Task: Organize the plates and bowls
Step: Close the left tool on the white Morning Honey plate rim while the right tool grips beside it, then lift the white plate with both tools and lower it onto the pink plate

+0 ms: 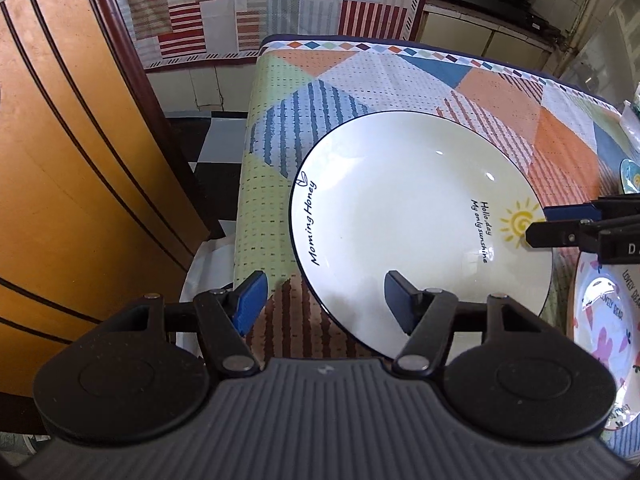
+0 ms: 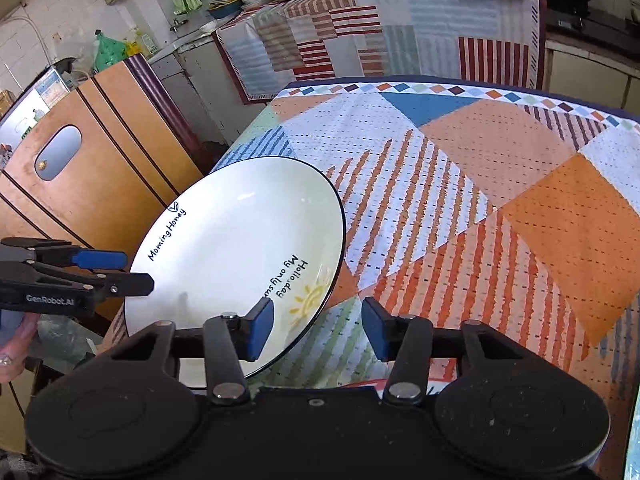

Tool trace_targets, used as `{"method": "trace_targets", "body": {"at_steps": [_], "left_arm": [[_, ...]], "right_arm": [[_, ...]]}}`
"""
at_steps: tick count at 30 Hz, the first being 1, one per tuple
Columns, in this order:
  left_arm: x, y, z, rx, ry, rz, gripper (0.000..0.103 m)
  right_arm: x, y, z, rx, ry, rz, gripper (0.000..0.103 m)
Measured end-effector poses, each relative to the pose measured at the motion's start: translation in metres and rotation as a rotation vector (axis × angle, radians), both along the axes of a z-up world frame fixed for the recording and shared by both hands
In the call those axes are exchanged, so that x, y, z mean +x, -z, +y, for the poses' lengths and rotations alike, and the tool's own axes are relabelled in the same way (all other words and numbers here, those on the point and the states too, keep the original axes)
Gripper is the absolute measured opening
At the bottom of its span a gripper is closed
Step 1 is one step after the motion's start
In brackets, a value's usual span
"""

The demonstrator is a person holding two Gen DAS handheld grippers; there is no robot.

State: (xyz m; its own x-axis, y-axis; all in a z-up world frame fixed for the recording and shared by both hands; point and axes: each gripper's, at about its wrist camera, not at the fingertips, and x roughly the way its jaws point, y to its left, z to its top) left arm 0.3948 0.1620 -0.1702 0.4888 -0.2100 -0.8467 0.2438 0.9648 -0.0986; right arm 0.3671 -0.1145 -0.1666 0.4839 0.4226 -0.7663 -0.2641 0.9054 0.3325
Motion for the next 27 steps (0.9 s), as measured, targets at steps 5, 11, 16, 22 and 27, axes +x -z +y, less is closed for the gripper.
{"method": "trace_targets", "body": {"at_steps": [5,11,16,22,27], "left_arm": [[0.004,0.007,0.005,-0.012,-0.048,0.038,0.039],[0.007,0.008,0.005,-0.062,-0.055,0.058,0.02],[0.003,0.01,0.002,-0.061,-0.095,0.039,0.021],[0.006,0.001,-0.007,0.011,-0.088,0.069,0.022],[-0.01,-0.021,-0.01,0.018,-0.077,0.048,0.022]], "right_arm": [[0.011,0.008,-0.003,0.06,-0.013,0.062,0.017],[0.018,0.019,-0.006,0.133,0.053,0.127,0.016],[0.02,0.025,-0.007,0.174,0.082,0.124,0.016],[0.013,0.015,-0.001,0.124,-0.006,0.096,0.017],[0.001,-0.003,-0.006,0.119,-0.024,0.071,0.018]]}}
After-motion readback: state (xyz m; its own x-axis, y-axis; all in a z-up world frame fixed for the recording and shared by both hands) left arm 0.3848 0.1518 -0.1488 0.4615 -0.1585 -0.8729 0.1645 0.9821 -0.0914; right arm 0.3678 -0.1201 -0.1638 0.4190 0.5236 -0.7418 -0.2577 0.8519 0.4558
